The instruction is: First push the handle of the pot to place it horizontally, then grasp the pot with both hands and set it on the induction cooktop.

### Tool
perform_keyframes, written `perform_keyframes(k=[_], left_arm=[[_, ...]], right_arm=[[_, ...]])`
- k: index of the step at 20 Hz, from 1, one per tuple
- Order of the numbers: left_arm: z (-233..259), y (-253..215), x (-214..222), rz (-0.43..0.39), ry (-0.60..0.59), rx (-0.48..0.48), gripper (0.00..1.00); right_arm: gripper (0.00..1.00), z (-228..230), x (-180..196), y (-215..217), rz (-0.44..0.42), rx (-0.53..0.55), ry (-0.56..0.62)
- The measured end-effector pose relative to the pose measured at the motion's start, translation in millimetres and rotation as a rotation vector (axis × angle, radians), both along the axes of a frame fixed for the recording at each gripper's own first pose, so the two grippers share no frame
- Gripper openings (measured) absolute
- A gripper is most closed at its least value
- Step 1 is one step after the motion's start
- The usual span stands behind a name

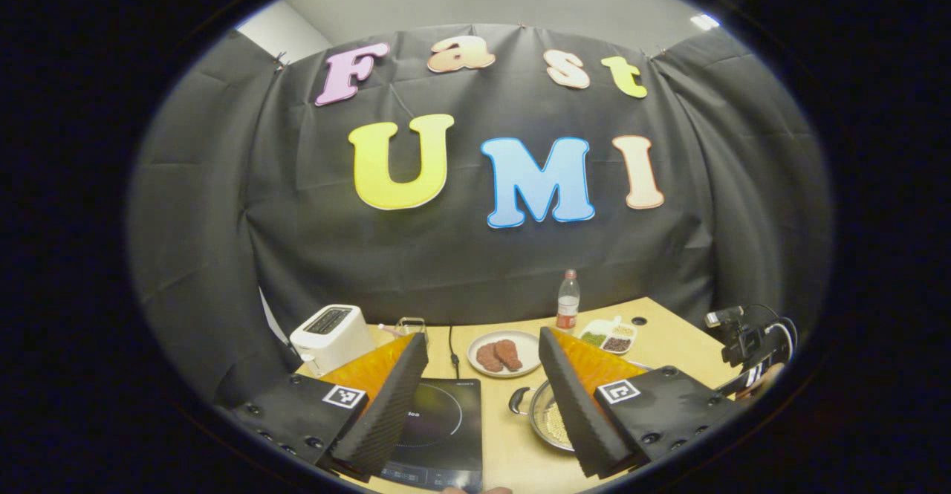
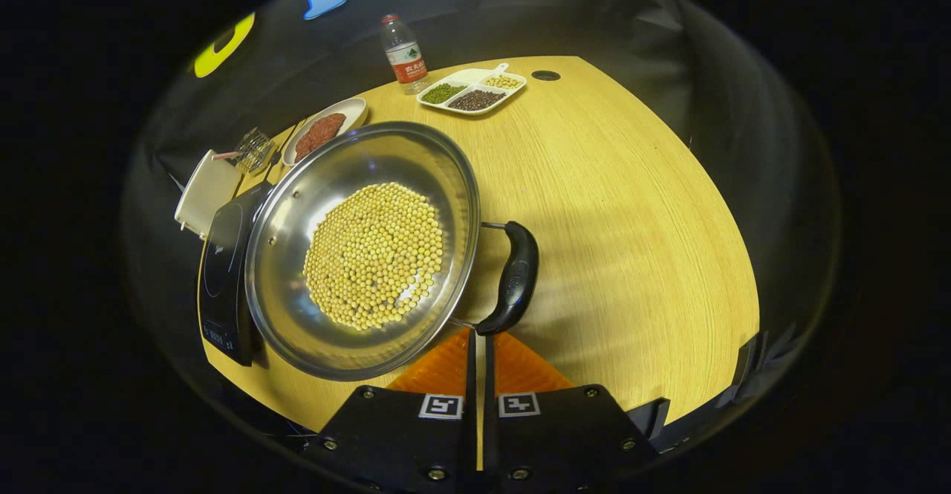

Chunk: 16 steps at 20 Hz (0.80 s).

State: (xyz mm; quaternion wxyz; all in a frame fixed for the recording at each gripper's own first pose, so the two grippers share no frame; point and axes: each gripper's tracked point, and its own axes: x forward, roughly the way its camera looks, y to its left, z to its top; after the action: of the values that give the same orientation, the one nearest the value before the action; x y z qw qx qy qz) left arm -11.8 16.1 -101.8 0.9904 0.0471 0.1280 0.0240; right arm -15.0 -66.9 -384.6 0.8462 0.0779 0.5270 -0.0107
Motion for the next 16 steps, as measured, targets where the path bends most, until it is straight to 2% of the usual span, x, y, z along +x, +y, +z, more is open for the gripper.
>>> perform_keyframes(k=[2, 3, 4, 7, 16], left_arm=[[1, -3, 1, 0.0, -0.001, 0.002, 1.0], [1, -3, 2, 0.001, -0.001, 0.001, 0.98], [-1, -5, 4, 0.002, 0.0, 0.002, 1.0], [-3, -8, 6, 0.0, 0.0, 0.013, 0.98], [-8, -14, 17, 0.002, 0.007, 0.005, 1.0]], right_arm=[[0.03, 0, 5, -5, -0.004, -0.004, -0.003], [0.04, 0, 6, -7, -0.003, -0.008, -0.004], [0.04, 1, 9, -9, -0.003, -0.012, -0.005], [0.04, 1, 17, -16, 0.004, -0.028, -0.006], [0.03, 3, 50, -32, 0.043, -0.095, -0.012]])
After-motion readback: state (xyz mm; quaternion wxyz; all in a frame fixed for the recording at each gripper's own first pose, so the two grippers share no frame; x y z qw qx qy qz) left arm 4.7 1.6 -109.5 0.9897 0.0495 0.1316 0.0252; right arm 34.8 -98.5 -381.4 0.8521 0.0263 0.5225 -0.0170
